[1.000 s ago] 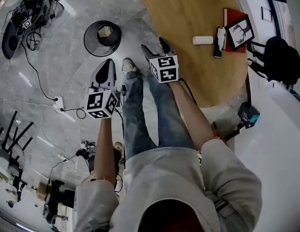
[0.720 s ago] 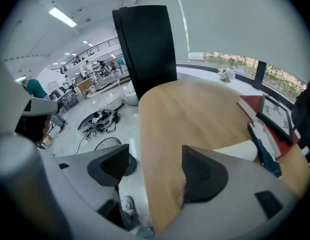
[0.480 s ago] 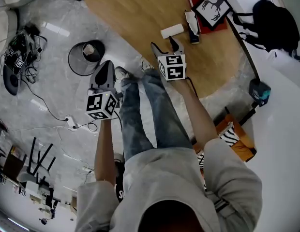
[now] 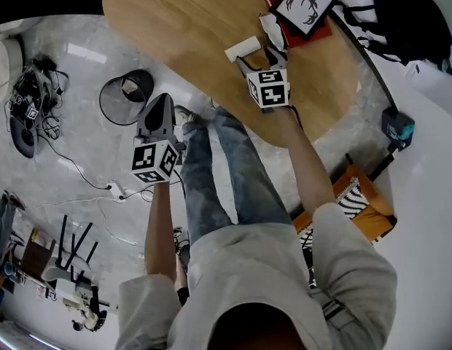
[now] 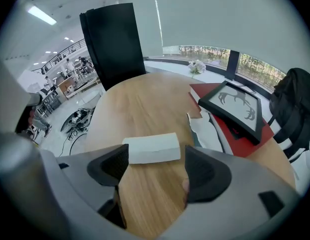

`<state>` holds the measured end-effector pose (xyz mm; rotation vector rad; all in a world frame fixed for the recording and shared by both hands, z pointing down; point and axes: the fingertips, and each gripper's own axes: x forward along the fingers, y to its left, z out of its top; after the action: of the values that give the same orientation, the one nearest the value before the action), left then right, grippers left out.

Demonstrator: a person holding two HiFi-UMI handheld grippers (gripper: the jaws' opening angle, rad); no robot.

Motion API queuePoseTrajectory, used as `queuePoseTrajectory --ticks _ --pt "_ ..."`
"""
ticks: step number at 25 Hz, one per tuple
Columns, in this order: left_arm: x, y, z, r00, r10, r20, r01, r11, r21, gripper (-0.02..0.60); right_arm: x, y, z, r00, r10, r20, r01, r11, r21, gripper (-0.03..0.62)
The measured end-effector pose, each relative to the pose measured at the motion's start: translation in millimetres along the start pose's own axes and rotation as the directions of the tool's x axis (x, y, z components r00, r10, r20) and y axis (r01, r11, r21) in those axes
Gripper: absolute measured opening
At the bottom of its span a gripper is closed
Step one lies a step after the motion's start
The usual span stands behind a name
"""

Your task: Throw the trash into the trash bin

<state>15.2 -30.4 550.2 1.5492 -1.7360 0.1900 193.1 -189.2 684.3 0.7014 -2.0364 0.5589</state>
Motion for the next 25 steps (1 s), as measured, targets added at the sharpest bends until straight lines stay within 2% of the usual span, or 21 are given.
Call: queuePoseTrajectory --ticks 7,13,19,25 --pt "6 3 1 1.0 0.012 -0.01 -0.012 1.0 -0.006 0.018 21 -7 2 0.997 0.056 -0.052 -0.057 0.998 -0.014 0.334" --pt "6 8 1 1.0 0.017 -0.009 -0.017 1.0 -0.017 0.018 30 -5 -1 0.987 0.128 -0.094 -0.125 0.992 0.036 0.334" --pt "4 11 2 1.0 0.025 0.0 -0.025 0.999 -0.023 0.018 25 -5 2 0.987 0.128 -0.093 -0.127 0.992 0.01 0.328" --pt "-5 13 3 1.0 0.026 0.011 -0.026 0.999 -0.03 0.018 -3 3 0 0.993 0.092 -0.074 -0.097 0.993 -0.064 0.153"
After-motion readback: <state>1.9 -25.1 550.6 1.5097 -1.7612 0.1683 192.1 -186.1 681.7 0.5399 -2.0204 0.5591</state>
